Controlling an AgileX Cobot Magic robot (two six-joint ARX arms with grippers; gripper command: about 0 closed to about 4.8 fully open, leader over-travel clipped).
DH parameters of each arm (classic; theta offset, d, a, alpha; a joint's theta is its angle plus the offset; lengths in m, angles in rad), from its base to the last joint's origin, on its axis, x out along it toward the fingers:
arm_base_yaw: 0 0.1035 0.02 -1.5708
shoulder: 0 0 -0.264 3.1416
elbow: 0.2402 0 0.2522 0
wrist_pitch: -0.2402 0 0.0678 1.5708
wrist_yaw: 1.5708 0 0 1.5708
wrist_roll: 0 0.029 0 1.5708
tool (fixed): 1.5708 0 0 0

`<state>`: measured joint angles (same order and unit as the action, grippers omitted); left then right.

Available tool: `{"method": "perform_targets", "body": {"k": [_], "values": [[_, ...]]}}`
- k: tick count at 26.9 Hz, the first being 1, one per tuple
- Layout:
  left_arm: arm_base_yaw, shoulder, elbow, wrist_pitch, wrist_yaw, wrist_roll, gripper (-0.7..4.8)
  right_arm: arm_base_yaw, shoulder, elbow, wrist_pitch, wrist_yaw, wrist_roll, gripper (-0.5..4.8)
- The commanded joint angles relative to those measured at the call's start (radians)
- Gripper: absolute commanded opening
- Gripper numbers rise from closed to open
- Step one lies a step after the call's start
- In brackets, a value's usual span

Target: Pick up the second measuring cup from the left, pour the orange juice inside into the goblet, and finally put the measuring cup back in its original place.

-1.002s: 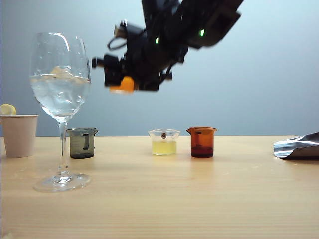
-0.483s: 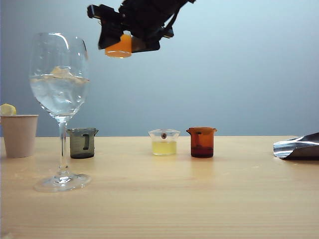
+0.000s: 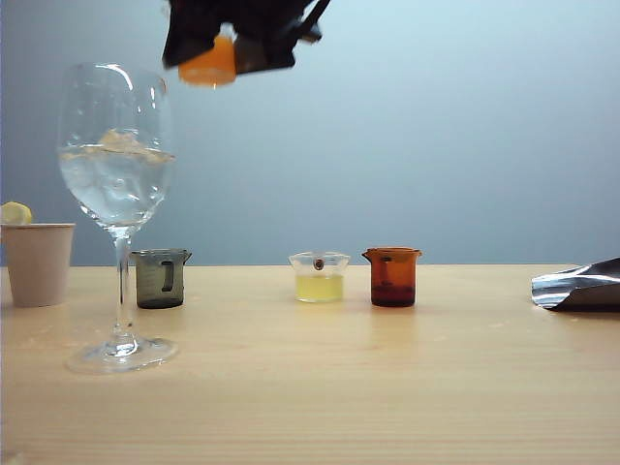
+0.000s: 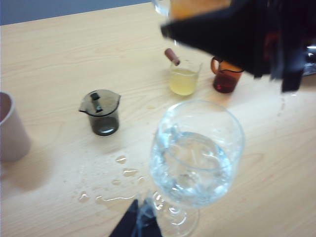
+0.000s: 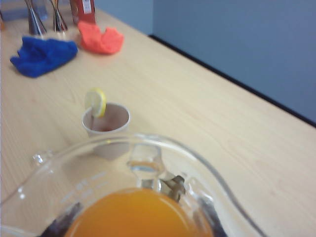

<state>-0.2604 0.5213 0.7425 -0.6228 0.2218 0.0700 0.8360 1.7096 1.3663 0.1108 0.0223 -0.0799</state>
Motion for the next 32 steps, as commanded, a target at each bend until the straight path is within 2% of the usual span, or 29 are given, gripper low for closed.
{"method": "perform_targets", "body": {"k": [1, 4, 6, 10, 13, 16, 18, 19, 23, 32], "values": [[-0.001, -0.008, 0.006, 0.009, 0.011, -0.026, -0.06, 0.0, -0.064, -0.08, 0.061, -0.007, -0.002, 1.43], [-0.001, -0.018, 0.006, -0.004, 0.029, -0.029, -0.05, 0.002, -0.124, -0.177, 0.096, -0.006, -0.003, 1.43], [-0.002, -0.019, 0.006, -0.021, 0.067, -0.084, -0.06, 0.003, -0.136, -0.185, 0.087, -0.007, -0.003, 1.43], [-0.047, -0.019, 0.006, -0.032, 0.066, -0.09, -0.06, 0.01, -0.141, -0.183, 0.085, -0.011, -0.022, 1.43], [-0.134, -0.017, 0.006, -0.016, -0.027, -0.135, -0.06, 0.034, -0.141, -0.183, 0.075, -0.021, -0.063, 1.43], [-0.258, -0.016, 0.006, -0.01, -0.147, -0.134, -0.05, 0.045, -0.141, -0.183, 0.073, -0.009, -0.101, 1.43], [-0.299, -0.01, 0.006, -0.01, -0.19, -0.134, -0.06, 0.045, -0.14, -0.183, 0.073, 0.005, -0.105, 1.43], [-0.33, -0.008, 0.006, -0.011, -0.24, -0.134, -0.06, 0.044, -0.14, -0.183, 0.073, 0.005, -0.107, 1.43], [-0.341, -0.008, 0.006, -0.012, -0.263, -0.134, -0.06, 0.043, -0.14, -0.182, 0.074, 0.005, -0.183, 1.43], [-0.341, -0.008, 0.005, -0.012, -0.263, -0.134, -0.06, 0.043, -0.14, -0.177, 0.09, 0.05, -0.211, 1.43]]}}
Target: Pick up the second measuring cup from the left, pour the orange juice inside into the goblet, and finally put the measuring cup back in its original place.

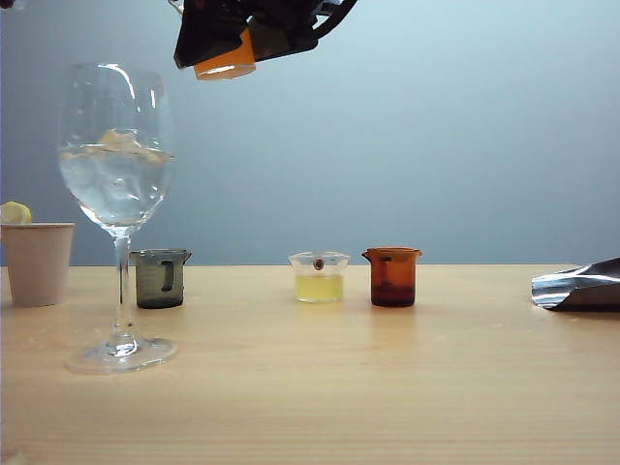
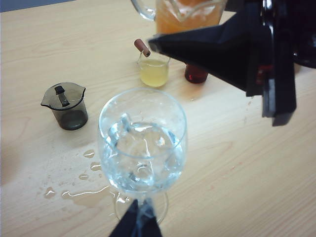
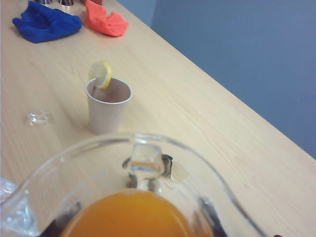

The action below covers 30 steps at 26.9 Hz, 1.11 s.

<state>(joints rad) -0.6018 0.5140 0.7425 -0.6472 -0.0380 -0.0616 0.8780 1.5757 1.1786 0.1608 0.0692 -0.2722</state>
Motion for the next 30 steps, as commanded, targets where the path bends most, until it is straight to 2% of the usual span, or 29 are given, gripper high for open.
{"method": "perform_targets", "body": {"k": [1, 10, 25, 30], "values": [[0.001, -0.001, 0.005, 0.012, -0.003, -0.002, -0.06, 0.002, -0.006, 0.011, 0.042, 0.003, -0.022, 1.43], [0.001, -0.001, 0.005, -0.009, -0.003, -0.002, -0.06, 0.003, 0.008, 0.064, 0.021, 0.019, -0.085, 1.43], [0.001, -0.001, 0.005, -0.011, -0.004, -0.002, -0.05, 0.046, 0.008, 0.067, -0.019, 0.049, -0.299, 1.43], [0.001, -0.001, 0.005, -0.01, -0.004, -0.002, -0.05, 0.047, 0.008, 0.067, -0.024, 0.089, -0.394, 1.43]]}}
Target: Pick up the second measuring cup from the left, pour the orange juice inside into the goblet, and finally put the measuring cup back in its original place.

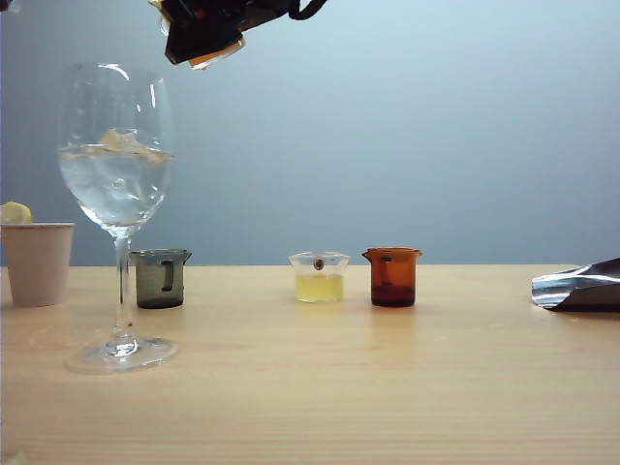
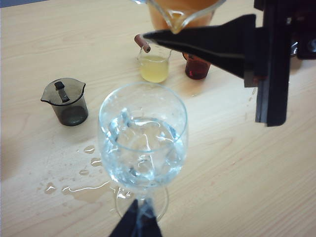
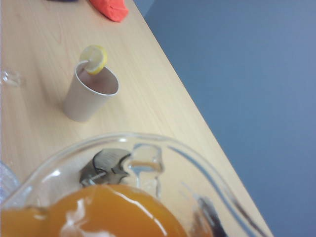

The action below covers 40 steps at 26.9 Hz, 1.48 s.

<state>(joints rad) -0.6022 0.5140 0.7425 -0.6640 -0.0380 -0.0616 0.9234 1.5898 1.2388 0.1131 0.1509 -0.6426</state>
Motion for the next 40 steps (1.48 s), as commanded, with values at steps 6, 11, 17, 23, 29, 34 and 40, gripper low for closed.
{"method": "perform_targets", "body": {"k": [6, 11, 17, 23, 29, 34, 40], "values": [[0.002, 0.0, 0.005, 0.006, -0.004, -0.002, -0.06, 0.009, -0.006, 0.007, 0.024, 0.008, -0.076, 1.43], [0.002, 0.0, 0.005, 0.006, -0.004, -0.002, -0.06, 0.024, -0.006, 0.01, 0.025, 0.008, -0.114, 1.43], [0.002, 0.0, 0.005, 0.006, -0.004, -0.002, -0.06, 0.031, 0.002, 0.01, 0.025, 0.013, -0.167, 1.43], [0.002, 0.0, 0.005, 0.006, -0.004, -0.002, -0.06, 0.031, 0.002, 0.01, 0.026, 0.013, -0.203, 1.43], [0.002, 0.0, 0.005, 0.006, -0.004, -0.002, -0.06, 0.031, 0.007, 0.011, 0.055, 0.013, -0.251, 1.41], [0.002, 0.0, 0.005, 0.006, -0.004, -0.002, -0.06, 0.031, 0.008, 0.011, 0.066, 0.012, -0.282, 1.34], [0.002, 0.0, 0.005, 0.006, -0.004, -0.002, -0.06, 0.031, 0.014, 0.011, 0.101, 0.013, -0.306, 1.34]]}}
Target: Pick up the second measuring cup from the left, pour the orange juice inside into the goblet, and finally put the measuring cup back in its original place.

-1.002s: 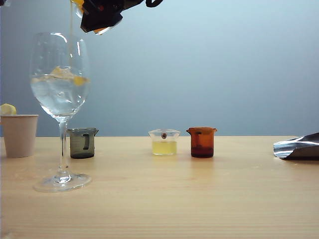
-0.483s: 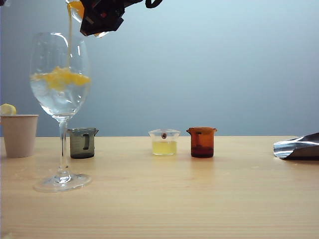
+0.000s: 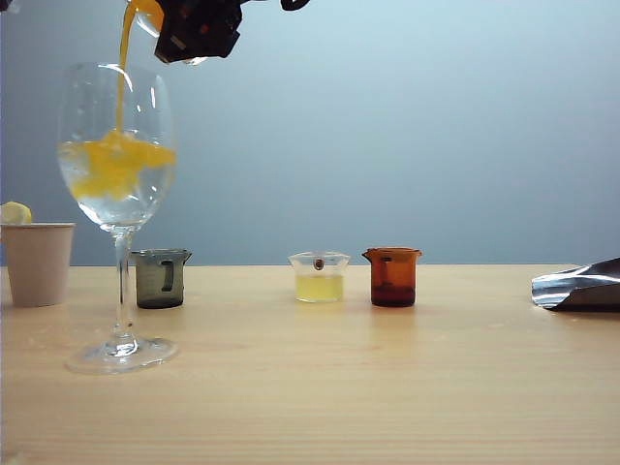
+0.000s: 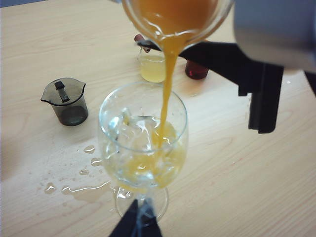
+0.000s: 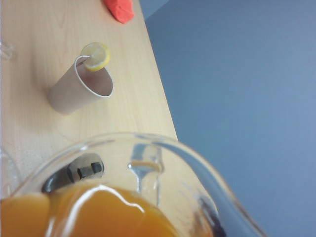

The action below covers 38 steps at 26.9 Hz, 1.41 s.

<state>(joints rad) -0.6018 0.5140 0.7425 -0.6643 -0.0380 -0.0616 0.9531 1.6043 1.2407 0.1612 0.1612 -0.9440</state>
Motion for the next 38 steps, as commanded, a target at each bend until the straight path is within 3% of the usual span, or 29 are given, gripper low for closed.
{"method": "perform_targets", "body": {"k": [1, 38], "values": [[0.001, 0.0, 0.005, 0.006, -0.004, -0.002, -0.06, 0.002, 0.003, 0.01, 0.058, 0.002, -0.008, 1.34], [0.001, 0.0, 0.005, -0.019, -0.004, -0.002, -0.06, -0.001, 0.026, 0.01, 0.149, -0.002, -0.268, 1.33]]}}
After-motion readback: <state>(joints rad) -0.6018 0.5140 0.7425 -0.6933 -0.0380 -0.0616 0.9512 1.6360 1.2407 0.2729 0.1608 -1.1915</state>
